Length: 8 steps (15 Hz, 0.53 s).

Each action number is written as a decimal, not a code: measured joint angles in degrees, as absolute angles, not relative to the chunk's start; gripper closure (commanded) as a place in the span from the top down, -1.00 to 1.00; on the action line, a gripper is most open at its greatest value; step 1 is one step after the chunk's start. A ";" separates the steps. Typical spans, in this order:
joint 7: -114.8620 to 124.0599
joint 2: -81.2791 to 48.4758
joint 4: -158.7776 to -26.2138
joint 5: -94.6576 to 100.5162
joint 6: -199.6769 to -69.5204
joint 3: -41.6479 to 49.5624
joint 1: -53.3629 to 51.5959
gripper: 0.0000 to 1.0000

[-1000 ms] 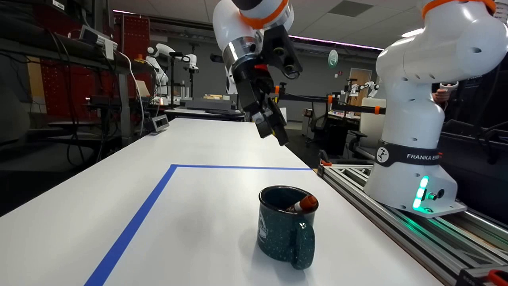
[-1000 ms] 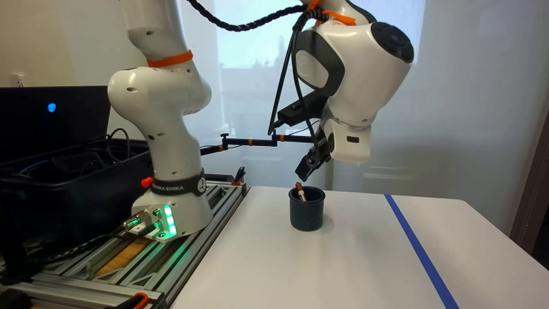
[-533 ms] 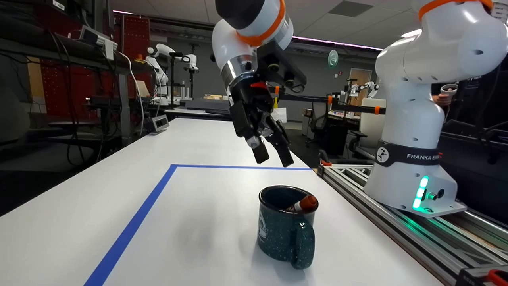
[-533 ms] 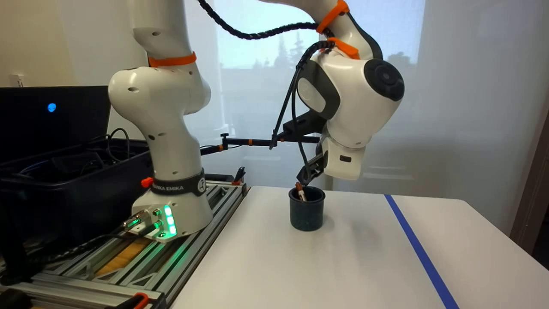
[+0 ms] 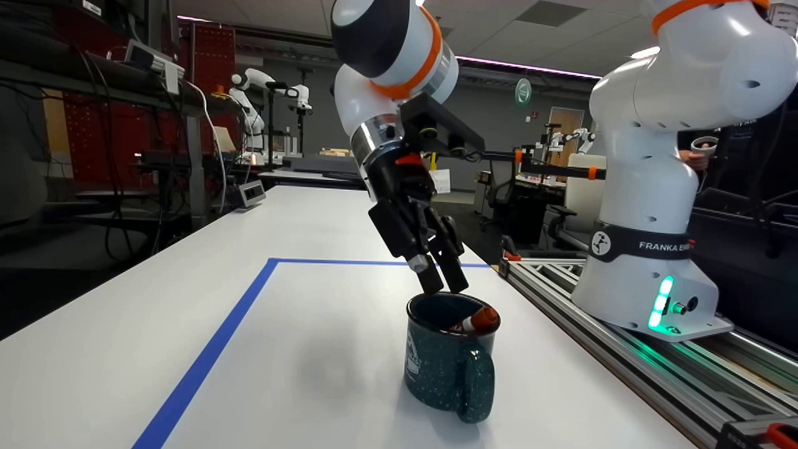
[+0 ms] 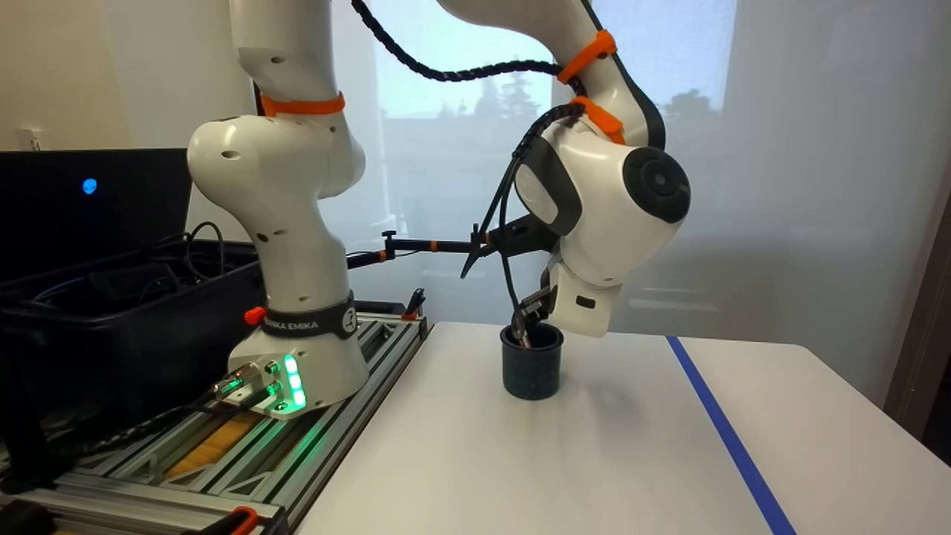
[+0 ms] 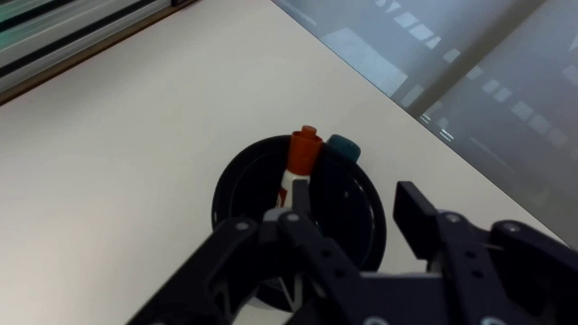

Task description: Put the red marker on the table.

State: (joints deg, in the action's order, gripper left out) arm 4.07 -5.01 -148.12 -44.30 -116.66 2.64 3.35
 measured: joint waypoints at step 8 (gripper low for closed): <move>4.07 -7.93 -148.16 -44.39 -116.66 2.69 3.40 -0.16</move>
State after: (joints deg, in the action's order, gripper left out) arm 4.07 -7.93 -148.16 -44.39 -116.66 2.69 3.40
